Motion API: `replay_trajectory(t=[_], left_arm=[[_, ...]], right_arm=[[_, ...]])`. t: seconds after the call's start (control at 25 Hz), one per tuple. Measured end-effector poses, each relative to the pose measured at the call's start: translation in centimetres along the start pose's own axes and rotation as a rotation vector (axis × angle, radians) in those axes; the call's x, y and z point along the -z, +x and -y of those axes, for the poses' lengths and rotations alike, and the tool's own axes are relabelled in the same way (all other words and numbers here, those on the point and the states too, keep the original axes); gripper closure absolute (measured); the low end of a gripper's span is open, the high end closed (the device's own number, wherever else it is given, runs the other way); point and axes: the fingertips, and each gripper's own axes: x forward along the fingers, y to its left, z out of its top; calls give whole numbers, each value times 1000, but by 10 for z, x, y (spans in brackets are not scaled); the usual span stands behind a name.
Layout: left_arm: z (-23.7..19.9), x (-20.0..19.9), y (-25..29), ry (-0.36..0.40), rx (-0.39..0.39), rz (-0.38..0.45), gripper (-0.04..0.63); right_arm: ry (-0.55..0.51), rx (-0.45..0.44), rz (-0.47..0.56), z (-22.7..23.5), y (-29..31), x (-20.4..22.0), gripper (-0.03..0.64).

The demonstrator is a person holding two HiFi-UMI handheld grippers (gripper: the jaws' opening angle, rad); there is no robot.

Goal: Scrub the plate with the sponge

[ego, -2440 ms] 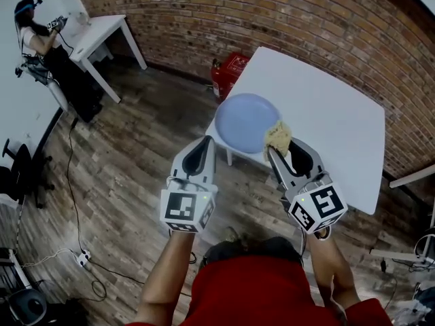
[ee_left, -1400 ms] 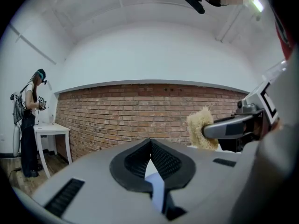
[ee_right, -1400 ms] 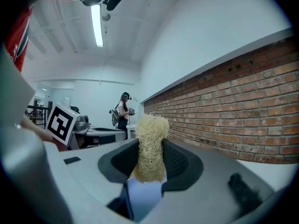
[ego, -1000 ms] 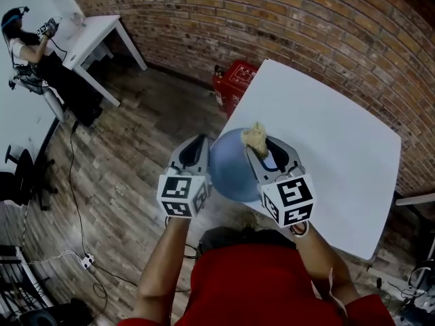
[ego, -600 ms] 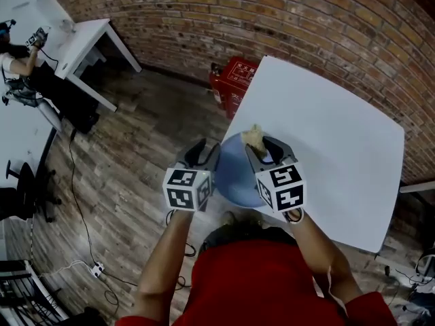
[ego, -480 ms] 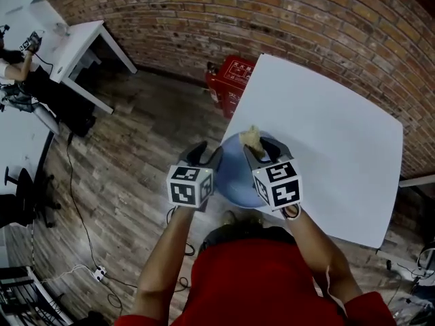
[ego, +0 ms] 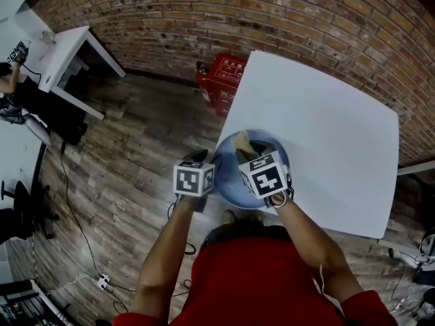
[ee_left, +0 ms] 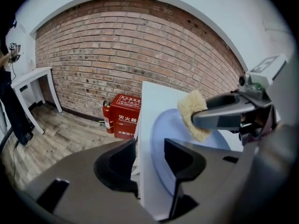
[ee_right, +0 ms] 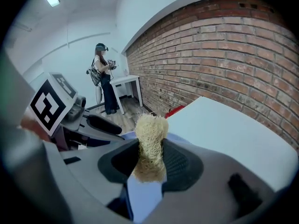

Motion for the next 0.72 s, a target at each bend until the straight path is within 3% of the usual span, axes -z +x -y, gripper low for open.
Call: replay_trajectory(t=[0.16, 0.36, 0.72], left_arm=[[-2, 8, 6, 3, 6, -44, 398], [-2, 12, 8, 11, 31, -62, 481], [3, 13, 13, 17, 33, -61, 544]], right_arm=[[-14, -18, -54, -8, 16, 6, 463], [-12, -40, -94, -22, 30, 11, 463], [-6, -31, -118, -10, 36, 12, 463]])
